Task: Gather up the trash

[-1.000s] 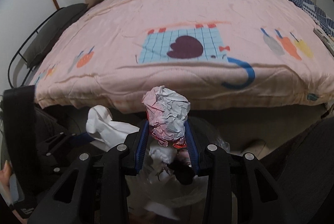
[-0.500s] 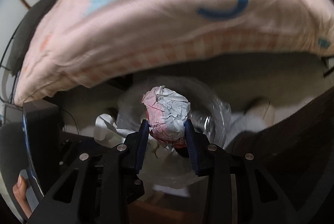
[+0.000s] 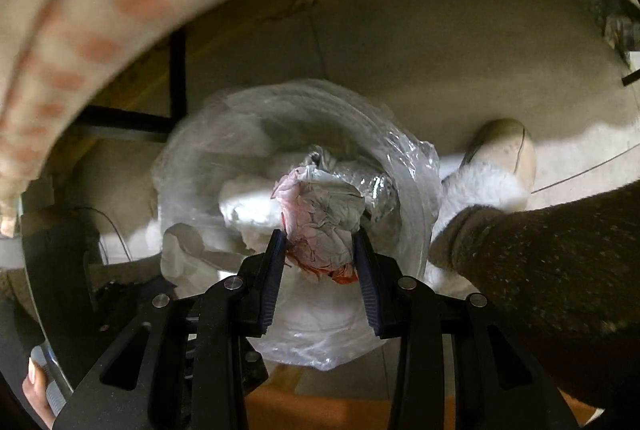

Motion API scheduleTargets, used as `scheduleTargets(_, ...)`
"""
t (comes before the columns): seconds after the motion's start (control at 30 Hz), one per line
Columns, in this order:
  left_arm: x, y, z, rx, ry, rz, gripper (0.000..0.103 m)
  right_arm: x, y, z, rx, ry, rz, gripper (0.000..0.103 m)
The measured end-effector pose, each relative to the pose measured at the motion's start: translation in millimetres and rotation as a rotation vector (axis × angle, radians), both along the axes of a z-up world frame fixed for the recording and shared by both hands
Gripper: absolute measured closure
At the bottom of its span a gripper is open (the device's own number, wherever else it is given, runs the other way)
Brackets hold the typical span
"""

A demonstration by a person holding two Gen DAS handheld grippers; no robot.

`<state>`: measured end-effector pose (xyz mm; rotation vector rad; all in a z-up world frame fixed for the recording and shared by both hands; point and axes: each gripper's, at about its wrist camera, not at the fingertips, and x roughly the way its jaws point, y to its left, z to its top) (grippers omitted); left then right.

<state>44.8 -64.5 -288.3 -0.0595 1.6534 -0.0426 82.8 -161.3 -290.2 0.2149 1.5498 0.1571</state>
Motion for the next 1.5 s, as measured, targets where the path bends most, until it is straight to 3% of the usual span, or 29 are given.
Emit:
scheduleTargets(0.3, 9.9, -7.9, -19.5, 0.044, 0.007, -0.077, 0.026, 12.1, -2.8, -33.0, -0.02, 0.065, -0.016, 0.068)
scheduleTargets(0.53, 13.3, -7.0, -25.8, 0.056, -0.002, -0.086, 0.011, 17.4, -3.3, -41.9, -0.047, 0.078, -0.022, 0.067)
scheduleTargets(0.57, 13.4, -6.9, -25.3, 0.057, -0.007, -0.086, 0.01, 18.1, -2.9, -41.1, -0.048, 0.074, -0.022, 0.064)
scheduleTargets(0.63, 12.4, -7.2, -21.4, 0.055, -0.024, -0.09, 0.008, 18.3, -2.8, -37.6, -0.046, 0.06, -0.028, 0.051)
scheduleTargets(0.8, 9.5, -9.2, -6.6, 0.074, -0.094, -0.114, 0.007, 15.7, -3.7, -33.4, -0.053, 0.042, -0.028, 0.033)
scheduleTargets(1.03, -2.5, -10.8, 37.9, 0.099, -0.226, -0.135, 0.006, 7.8, -3.8, -6.2, -0.086, -0.039, -0.009, 0.018)
scheduleTargets(1.2, -11.1, -8.2, 74.0, 0.131, -0.323, -0.134, 0.006, -2.0, -4.0, 25.2, -0.082, -0.122, 0.023, 0.017)
scheduleTargets(1.4, -23.0, -1.0, 114.5, 0.109, -0.423, -0.112, 0.006, -12.6, -8.1, 65.8, -0.046, -0.235, 0.044, 0.017)
scheduleTargets(1.5, -29.1, 2.2, 130.3, 0.104, -0.473, -0.097, 0.006, -18.7, -12.7, 98.6, -0.037, -0.338, 0.057, 0.016)
